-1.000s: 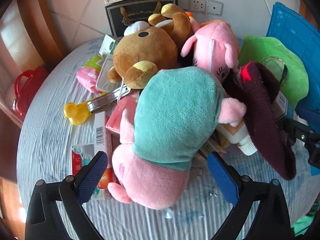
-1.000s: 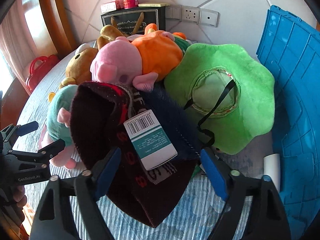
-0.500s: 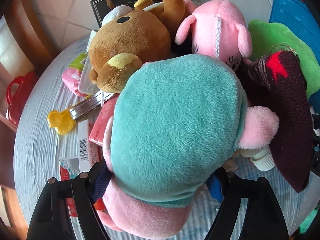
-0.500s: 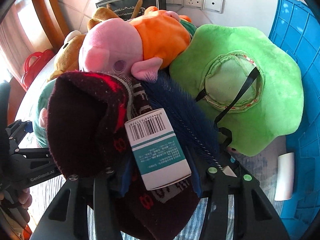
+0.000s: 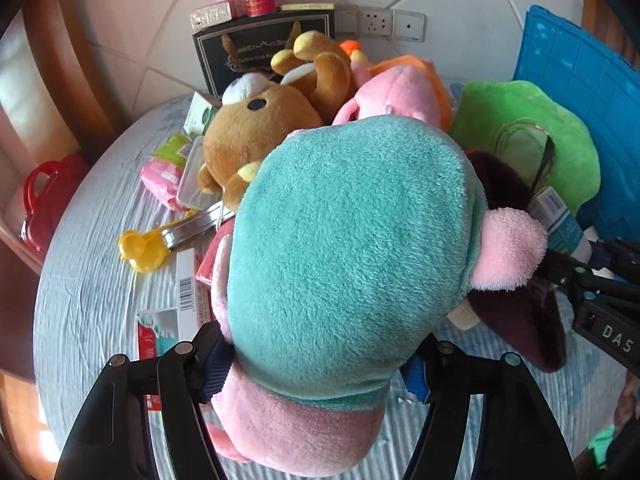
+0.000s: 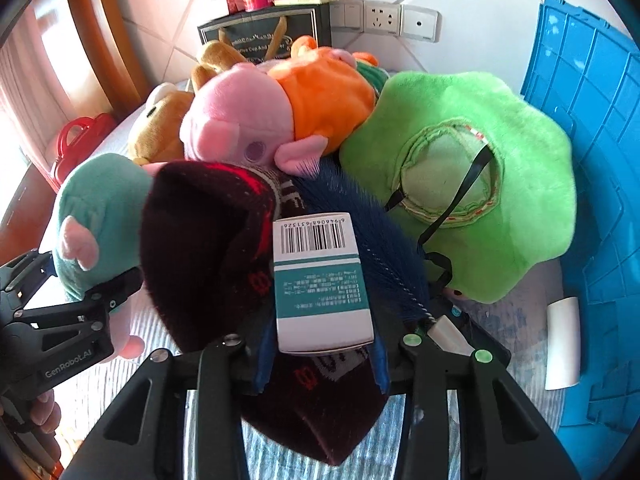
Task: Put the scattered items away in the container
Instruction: 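Grasp the teal-pink pig plush with the left tool while the right grasps a white medicine box, then carry the pig plush and white box over the blue crate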
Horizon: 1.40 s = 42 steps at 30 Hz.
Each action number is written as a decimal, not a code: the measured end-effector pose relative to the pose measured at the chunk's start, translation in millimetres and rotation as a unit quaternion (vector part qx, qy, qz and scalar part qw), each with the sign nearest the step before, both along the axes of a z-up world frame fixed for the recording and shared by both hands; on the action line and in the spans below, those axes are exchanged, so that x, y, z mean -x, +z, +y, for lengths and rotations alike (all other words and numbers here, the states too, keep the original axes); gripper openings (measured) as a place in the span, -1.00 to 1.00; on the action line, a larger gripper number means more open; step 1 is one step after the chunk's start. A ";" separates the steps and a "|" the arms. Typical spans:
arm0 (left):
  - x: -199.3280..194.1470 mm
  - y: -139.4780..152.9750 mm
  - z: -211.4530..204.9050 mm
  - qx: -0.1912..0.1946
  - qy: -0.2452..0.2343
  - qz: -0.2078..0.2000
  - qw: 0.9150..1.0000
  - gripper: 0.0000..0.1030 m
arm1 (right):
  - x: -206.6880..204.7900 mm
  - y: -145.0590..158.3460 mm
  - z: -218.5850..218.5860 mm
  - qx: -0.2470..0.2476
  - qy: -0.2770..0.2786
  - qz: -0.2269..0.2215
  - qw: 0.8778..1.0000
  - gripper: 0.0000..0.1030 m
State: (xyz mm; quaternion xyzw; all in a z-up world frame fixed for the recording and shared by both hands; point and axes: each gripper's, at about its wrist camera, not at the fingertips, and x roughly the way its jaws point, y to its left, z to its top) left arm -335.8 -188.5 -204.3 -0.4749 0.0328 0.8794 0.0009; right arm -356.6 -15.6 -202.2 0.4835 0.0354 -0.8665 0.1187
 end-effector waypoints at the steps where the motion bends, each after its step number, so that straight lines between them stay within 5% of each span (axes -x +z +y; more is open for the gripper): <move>1: -2.3 6.2 -1.7 0.000 0.000 0.008 1.000 0.33 | -3.7 3.9 0.1 0.001 0.002 0.005 1.000 -0.26; 17: -47.7 106.3 28.6 -0.005 -0.022 0.123 0.992 0.34 | -56.2 110.0 4.3 0.013 0.001 0.134 0.991 -0.26; 29: -55.2 164.5 46.5 -0.044 -0.069 0.176 0.981 0.34 | -88.8 181.3 22.8 -0.020 -0.062 0.207 0.976 -0.26; 42: -74.6 205.9 151.5 -0.069 -0.142 0.211 0.965 0.34 | -141.6 228.8 114.9 -0.040 -0.139 0.261 0.954 -0.26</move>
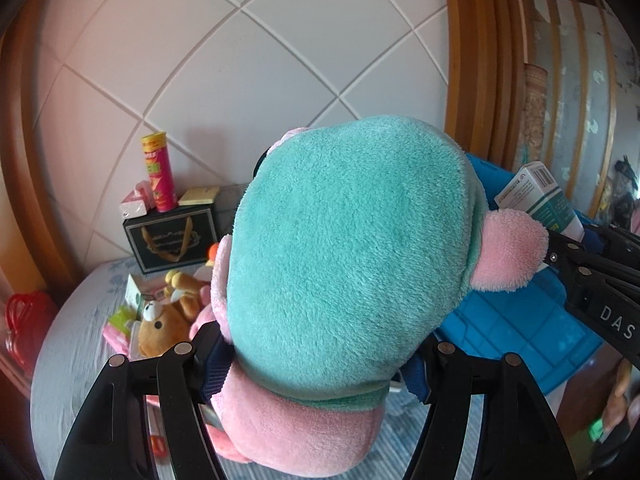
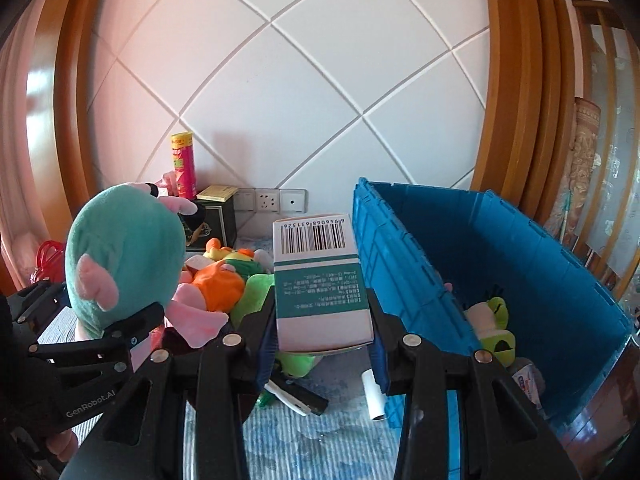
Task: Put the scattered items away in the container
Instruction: 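Carry the pig plush and white box over the blue crate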
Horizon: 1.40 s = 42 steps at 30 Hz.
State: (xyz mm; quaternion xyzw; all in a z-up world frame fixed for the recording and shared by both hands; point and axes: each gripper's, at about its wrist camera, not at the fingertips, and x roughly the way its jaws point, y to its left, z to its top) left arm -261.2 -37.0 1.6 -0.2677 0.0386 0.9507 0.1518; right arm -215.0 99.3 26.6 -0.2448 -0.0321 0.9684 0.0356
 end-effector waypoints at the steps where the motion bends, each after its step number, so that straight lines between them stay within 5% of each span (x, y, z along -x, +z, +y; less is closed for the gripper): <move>1: -2.3 4.3 12.9 -0.003 -0.001 0.009 1.000 0.34 | -3.6 4.2 12.9 -0.001 -0.001 0.006 1.000 -0.26; 12: -35.4 48.9 198.2 -0.030 -0.010 0.043 0.999 0.35 | -33.5 30.9 193.4 -0.020 -0.012 0.048 0.999 -0.26; 17: -39.2 52.0 269.8 -0.010 -0.015 0.030 0.999 0.35 | -32.9 30.6 269.3 -0.013 -0.019 0.041 0.999 -0.26; 19: -43.8 54.2 294.2 0.017 0.000 0.045 0.999 0.35 | -34.6 28.7 289.8 -0.007 -0.024 0.041 0.999 -0.26; 27: -52.5 80.4 365.0 0.003 -0.032 0.063 0.998 0.35 | -37.3 22.2 342.5 0.011 -0.034 0.047 0.998 -0.26; 32: -39.0 53.5 385.6 0.023 -0.030 0.016 0.999 0.36 | -30.2 15.5 355.0 0.017 -0.032 0.039 0.999 -0.26; 37: -14.9 16.2 402.0 0.049 -0.017 -0.083 0.995 0.36 | -11.9 -1.7 359.7 0.018 -0.024 0.007 1.000 -0.26; 42: -6.3 -5.0 393.6 0.059 -0.017 -0.111 0.992 0.39 | -1.9 -13.1 360.8 0.018 -0.025 -0.013 0.999 -0.26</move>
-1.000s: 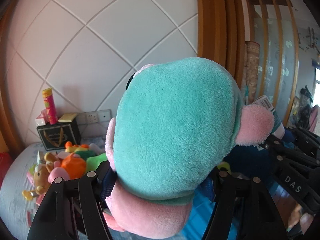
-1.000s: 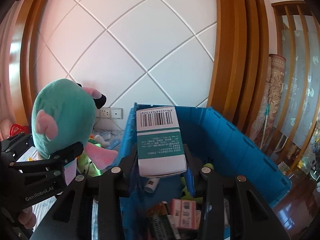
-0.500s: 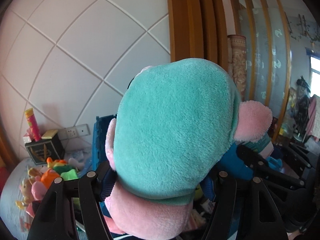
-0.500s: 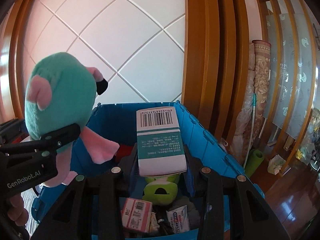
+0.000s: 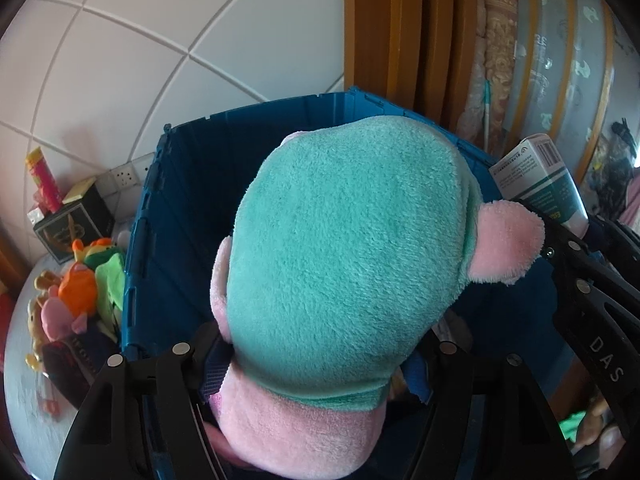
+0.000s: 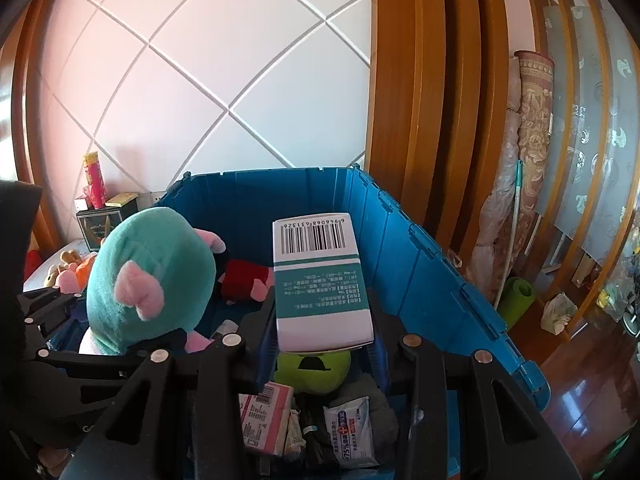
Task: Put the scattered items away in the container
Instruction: 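Carry the pig plush and white box over the blue crate, then open both tools to drop the plush and white box into the crate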
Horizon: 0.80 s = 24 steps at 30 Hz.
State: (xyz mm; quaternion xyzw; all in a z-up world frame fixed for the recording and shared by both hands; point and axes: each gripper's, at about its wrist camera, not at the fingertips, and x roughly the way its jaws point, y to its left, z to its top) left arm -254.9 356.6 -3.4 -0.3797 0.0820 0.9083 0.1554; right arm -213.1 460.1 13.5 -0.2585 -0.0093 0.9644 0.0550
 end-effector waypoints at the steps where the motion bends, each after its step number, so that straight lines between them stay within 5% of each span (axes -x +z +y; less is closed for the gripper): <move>1: -0.6 -1.2 -1.5 0.003 0.001 0.002 1.000 0.40 | 1.2 -1.2 0.2 0.000 0.000 -0.002 1.000 -0.26; 20: -3.1 -4.6 -19.6 0.017 0.001 0.012 1.000 0.60 | -2.3 0.6 0.9 -0.015 -0.009 -0.012 1.000 -0.24; 22: -4.8 -2.3 -20.7 0.016 0.002 0.017 1.000 0.63 | -2.7 0.8 2.1 -0.014 -0.012 -0.012 1.000 -0.03; 24: -5.2 -1.6 -21.9 0.016 0.004 0.019 1.000 0.63 | -3.1 1.8 3.2 -0.015 -0.016 -0.009 1.000 0.46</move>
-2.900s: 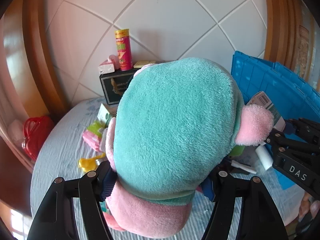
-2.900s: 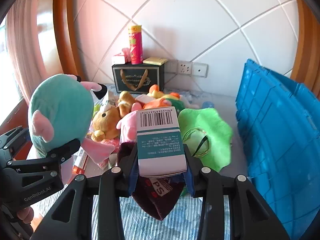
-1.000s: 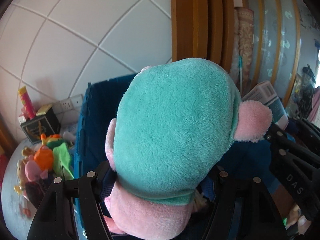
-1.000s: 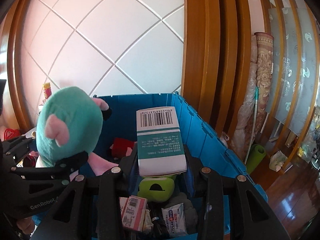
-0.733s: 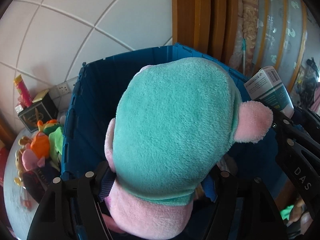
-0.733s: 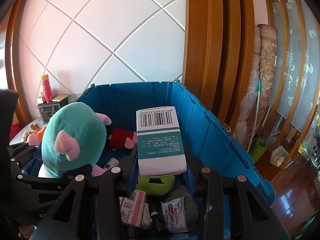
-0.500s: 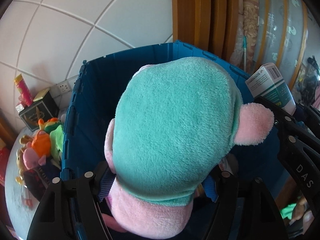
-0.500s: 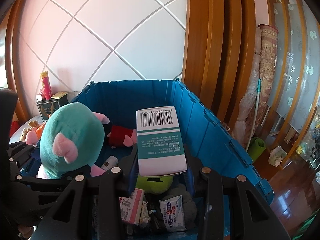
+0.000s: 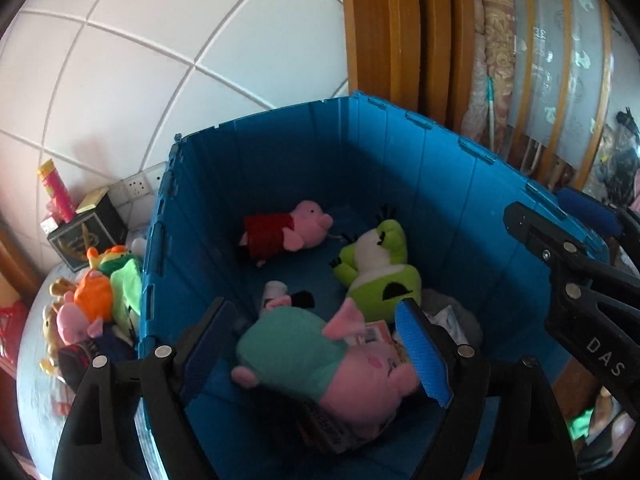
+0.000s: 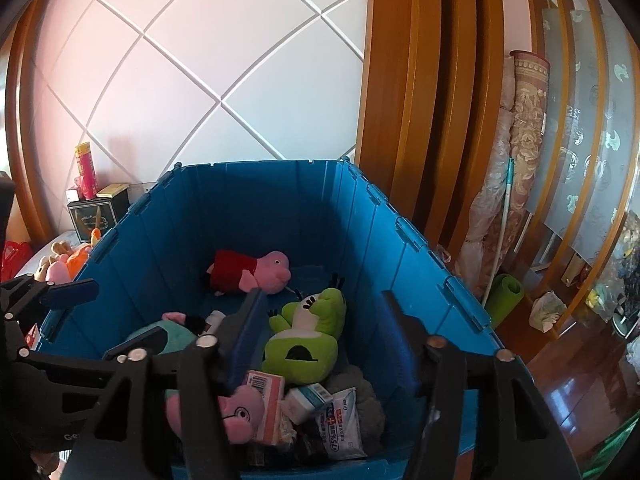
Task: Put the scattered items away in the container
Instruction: 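Open both tools to drop the plush and white box into the crate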
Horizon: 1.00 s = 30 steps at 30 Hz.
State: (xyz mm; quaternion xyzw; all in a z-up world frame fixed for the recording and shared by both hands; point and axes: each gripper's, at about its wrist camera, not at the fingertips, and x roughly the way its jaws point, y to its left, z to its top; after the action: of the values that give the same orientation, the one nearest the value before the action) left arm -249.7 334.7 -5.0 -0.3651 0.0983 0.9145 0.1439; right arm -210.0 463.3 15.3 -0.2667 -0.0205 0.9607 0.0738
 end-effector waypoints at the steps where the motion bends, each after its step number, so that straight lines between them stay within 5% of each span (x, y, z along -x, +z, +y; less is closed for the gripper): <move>1: 0.1 0.0 -0.9 0.000 0.001 0.000 1.000 0.63 | -0.5 0.8 0.3 -0.001 -0.002 0.002 1.000 0.51; 5: 0.3 1.3 -4.9 -0.002 0.006 0.000 1.000 0.63 | -1.1 4.1 1.7 0.002 -0.003 0.008 1.000 0.60; 9: -0.1 2.3 -9.4 -0.004 0.009 0.001 1.000 0.63 | -1.4 4.0 1.2 0.001 -0.004 0.009 1.000 0.96; 30: -4.1 2.8 -44.3 -0.018 0.039 0.007 0.999 0.68 | 2.9 -0.2 -21.8 -0.001 0.014 -0.002 1.000 1.00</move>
State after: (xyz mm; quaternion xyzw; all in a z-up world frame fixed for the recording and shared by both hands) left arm -245.6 290.4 -2.3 -0.3596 0.0687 0.9236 0.1142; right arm -212.9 441.5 15.1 -0.2678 -0.0250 0.9612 0.0606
